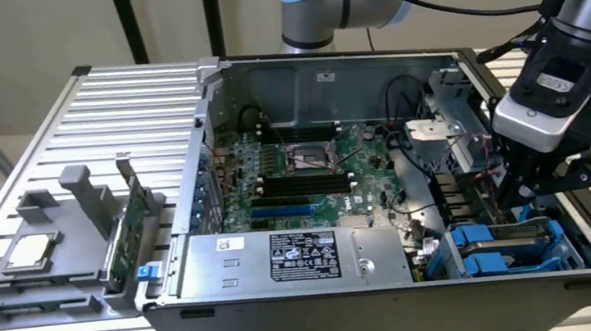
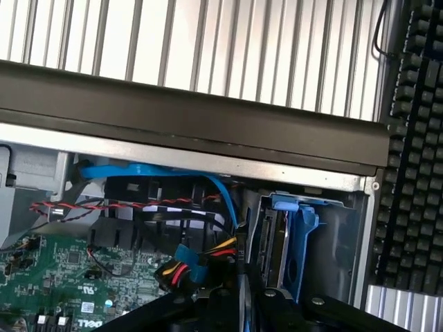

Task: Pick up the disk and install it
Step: 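Insert the first disk wire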

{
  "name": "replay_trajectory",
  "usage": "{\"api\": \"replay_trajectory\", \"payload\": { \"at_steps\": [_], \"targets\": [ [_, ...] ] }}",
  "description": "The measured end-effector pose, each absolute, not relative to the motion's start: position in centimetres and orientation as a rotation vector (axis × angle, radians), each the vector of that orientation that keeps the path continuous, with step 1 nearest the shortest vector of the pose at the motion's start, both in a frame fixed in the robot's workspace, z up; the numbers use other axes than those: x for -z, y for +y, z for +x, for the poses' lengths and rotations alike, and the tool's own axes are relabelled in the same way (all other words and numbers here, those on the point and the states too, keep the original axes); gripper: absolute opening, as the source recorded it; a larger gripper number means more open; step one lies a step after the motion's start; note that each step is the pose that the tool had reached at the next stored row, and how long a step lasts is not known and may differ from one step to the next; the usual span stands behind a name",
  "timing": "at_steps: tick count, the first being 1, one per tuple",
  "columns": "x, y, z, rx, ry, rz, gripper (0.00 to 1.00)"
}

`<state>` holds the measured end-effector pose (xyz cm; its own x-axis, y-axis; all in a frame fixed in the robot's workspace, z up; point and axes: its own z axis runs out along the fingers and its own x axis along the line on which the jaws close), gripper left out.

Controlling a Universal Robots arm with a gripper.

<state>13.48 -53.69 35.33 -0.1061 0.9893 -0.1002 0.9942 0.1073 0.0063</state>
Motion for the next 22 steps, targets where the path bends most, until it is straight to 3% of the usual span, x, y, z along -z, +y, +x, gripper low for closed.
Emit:
{"api": "replay_trajectory", "payload": {
  "at_steps": [22],
  "targets": [
    [-34.8, -55.4, 13.7, 0.098, 2.216, 2.128, 0.16]
  ]
}}
